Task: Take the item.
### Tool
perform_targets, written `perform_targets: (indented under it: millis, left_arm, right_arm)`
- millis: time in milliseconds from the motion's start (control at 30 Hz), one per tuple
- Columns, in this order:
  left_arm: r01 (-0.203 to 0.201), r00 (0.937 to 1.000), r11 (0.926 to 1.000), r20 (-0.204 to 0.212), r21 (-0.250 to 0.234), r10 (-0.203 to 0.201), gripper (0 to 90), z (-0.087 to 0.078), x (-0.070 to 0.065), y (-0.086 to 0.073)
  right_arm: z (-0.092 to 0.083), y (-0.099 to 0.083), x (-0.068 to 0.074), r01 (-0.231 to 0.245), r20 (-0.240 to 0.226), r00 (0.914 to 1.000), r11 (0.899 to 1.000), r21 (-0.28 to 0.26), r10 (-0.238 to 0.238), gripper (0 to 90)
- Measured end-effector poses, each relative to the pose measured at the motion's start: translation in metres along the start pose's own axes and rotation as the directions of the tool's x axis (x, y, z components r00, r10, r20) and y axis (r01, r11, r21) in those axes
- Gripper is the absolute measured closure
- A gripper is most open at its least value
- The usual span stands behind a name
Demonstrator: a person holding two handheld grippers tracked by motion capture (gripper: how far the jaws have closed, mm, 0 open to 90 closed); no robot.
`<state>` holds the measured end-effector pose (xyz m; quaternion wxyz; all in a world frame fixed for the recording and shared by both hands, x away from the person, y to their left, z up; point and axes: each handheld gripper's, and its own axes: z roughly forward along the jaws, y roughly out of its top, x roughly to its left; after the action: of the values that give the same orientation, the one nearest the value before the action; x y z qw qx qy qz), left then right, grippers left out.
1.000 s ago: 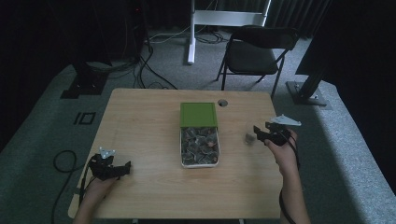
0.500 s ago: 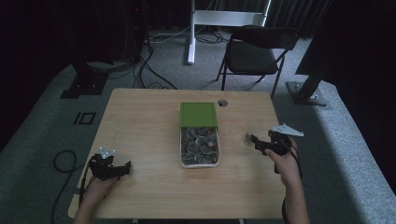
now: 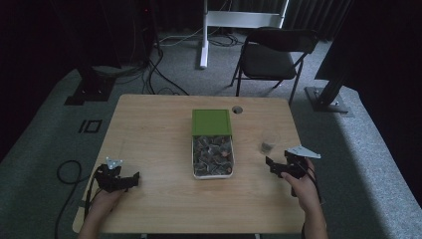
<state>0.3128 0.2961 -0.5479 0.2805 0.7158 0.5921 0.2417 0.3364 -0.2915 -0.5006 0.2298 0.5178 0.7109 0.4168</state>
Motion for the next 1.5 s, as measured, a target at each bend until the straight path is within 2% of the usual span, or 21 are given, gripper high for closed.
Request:
perform_targets:
  millis: [367, 833, 1033, 1200, 1500]
  left_arm:
    - [0.000, 1.0000, 1.0000, 0.000, 0.000, 0.000, 0.3, 0.000, 0.000, 0.000]
    - [0.000, 1.0000, 1.0000, 0.000, 0.000, 0.000, 0.3, 0.000, 0.000, 0.000]
    - [0.000, 1.0000, 1.0000, 0.000, 0.000, 0.000, 0.3, 0.000, 0.000, 0.000]
    - [0.000, 1.0000, 1.0000, 0.000, 0.000, 0.000, 0.3, 0.000, 0.000, 0.000]
    - [0.000, 1.0000, 1.0000, 0.000, 0.001, 0.000, 0.3, 0.000, 0.000, 0.000]
  right_arm:
    - [0.002, -0.025, 0.001, 0.011, -0.016, 0.9998, 0.998, 0.060, -0.010, 14.0]
    - [0.000, -0.047, 0.004, 0.014, -0.025, 0.9996, 0.995, 0.099, -0.012, 13.9]
    - [-0.004, -0.054, 0.007, 0.045, -0.017, 0.9989, 0.993, 0.110, -0.044, 13.8]
    - [-0.006, -0.062, 0.009, 0.055, -0.039, 0.9979, 0.992, 0.117, -0.051, 13.7]
    - [-0.011, -0.071, 0.011, 0.093, -0.044, 0.9951, 0.986, 0.139, -0.088, 13.8]
